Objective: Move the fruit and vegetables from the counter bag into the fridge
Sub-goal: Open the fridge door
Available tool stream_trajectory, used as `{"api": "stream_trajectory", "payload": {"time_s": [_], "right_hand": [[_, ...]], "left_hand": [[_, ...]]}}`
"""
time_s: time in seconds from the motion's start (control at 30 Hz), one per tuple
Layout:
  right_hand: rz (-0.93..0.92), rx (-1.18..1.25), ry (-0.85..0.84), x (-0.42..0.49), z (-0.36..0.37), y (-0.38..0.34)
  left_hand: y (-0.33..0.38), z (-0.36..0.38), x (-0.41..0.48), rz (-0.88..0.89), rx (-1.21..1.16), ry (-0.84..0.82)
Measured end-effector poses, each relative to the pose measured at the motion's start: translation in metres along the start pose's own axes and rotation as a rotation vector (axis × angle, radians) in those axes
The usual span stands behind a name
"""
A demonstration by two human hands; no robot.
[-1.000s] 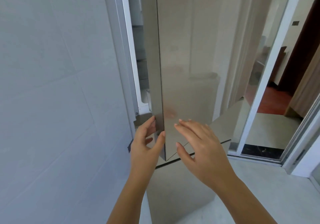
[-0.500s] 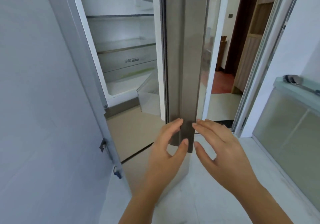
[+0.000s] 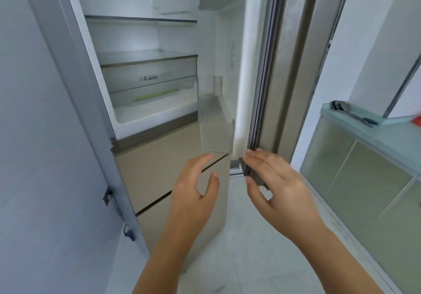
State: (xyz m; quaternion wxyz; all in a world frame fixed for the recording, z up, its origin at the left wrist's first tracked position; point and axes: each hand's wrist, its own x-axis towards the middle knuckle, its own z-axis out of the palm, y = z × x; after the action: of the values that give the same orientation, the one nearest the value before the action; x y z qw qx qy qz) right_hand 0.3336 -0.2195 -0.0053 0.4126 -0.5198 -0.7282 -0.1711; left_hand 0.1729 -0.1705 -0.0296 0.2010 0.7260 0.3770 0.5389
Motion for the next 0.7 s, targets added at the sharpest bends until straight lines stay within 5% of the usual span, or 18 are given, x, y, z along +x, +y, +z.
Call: {"api": "stream_trajectory", "payload": {"time_s": [0.37, 0.7], "right_hand": [[0.005, -0.072, -0.092, 0.066, 0.052, 0.008], [0.065, -0.467, -0.119, 0.066, 0.082, 0.032]], "left_hand": [[0.001, -0.018, 0.012, 0.056, 0.238, -0.014], [-0.008, -0.005, 0.017, 0.116, 0.378, -0.002]]}}
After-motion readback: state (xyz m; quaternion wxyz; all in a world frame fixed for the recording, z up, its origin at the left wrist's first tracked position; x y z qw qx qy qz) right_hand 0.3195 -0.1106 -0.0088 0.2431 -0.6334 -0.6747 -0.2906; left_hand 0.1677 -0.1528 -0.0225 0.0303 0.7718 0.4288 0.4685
